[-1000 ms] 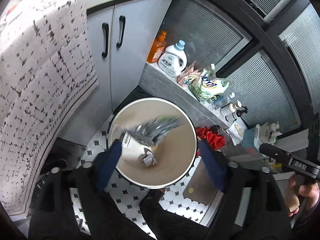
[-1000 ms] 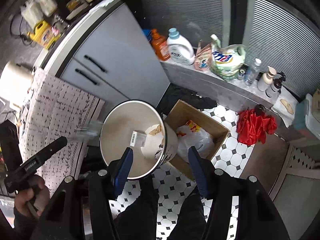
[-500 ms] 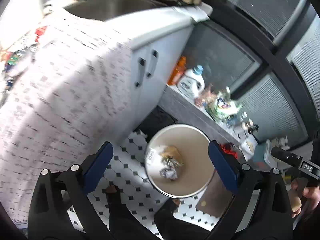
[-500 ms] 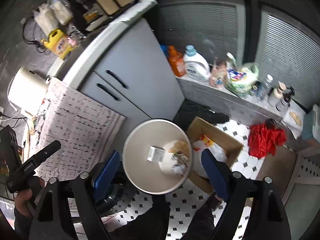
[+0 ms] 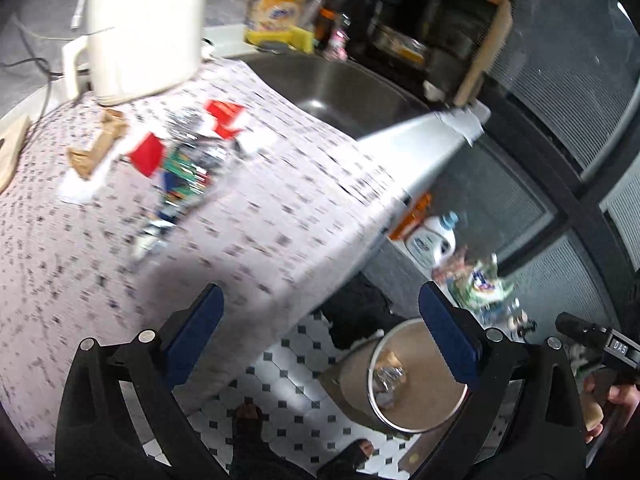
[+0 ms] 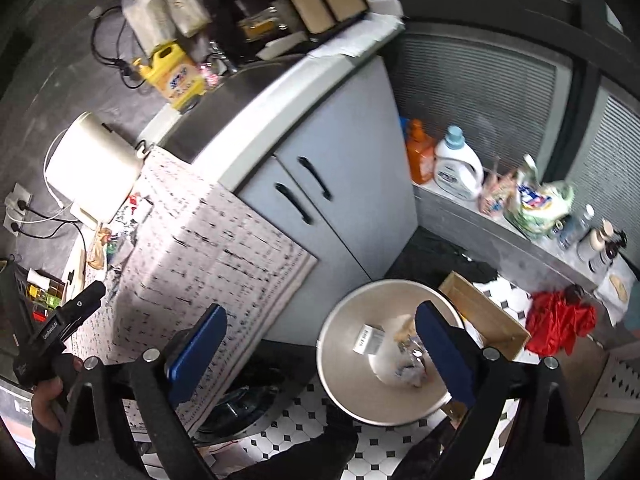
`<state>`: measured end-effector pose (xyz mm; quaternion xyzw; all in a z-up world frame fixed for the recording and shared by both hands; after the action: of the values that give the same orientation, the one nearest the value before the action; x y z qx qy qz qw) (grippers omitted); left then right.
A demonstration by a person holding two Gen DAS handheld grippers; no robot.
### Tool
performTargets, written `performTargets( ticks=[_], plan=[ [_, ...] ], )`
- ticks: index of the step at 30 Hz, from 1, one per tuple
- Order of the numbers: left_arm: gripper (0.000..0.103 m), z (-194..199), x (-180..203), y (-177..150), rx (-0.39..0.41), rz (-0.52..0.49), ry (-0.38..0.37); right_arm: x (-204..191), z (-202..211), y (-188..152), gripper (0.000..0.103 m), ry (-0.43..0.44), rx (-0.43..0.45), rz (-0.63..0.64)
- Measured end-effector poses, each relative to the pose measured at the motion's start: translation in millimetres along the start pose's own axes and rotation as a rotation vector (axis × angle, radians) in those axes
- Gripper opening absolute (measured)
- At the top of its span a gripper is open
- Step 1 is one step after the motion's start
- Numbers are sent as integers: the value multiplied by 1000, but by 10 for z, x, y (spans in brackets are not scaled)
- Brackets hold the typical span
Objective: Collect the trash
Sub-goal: 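Move both empty grippers back over the remaining trash on the counter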
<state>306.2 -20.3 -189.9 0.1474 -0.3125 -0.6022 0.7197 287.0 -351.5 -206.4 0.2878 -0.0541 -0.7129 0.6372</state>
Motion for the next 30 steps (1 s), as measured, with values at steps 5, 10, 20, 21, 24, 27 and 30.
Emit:
performTargets(
  ticks=[5, 10, 20, 21, 24, 27, 30],
  plan=[
    [97, 139, -408, 219, 62, 47, 13, -376, -84, 157, 95, 10, 11, 46],
    [97, 219, -848, 424, 110, 94, 34, -785, -169, 288, 95, 26, 17, 91],
    [91, 185, -1767, 732, 139, 152, 73, -1587, -495, 429, 95, 55, 23, 130],
    [90, 164, -1853, 764, 137, 150, 76, -1658, -532, 428, 95, 58, 24, 130],
    [86, 74, -2066, 841, 121, 136, 89, -1906, -681, 433, 95, 73, 26, 127],
    [86, -71, -2288, 880, 77, 118, 118, -2120, -815, 437, 95, 82, 21, 125],
    [85, -215, -2478, 863, 24, 103, 141, -2338, -936, 449, 95, 86, 14, 129]
  ],
)
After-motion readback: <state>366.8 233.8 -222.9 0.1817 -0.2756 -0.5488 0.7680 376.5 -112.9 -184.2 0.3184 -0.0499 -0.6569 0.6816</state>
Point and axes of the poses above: each gripper's, at about its wrist camera, not at the fingertips, and z roughly against the way its jaws point, x to its right, y to its top, the point moved 9 cm from there along -z, roughly the way its jaws point, and after that the axes turned 2 degrees about z, right-handed, at the moved point
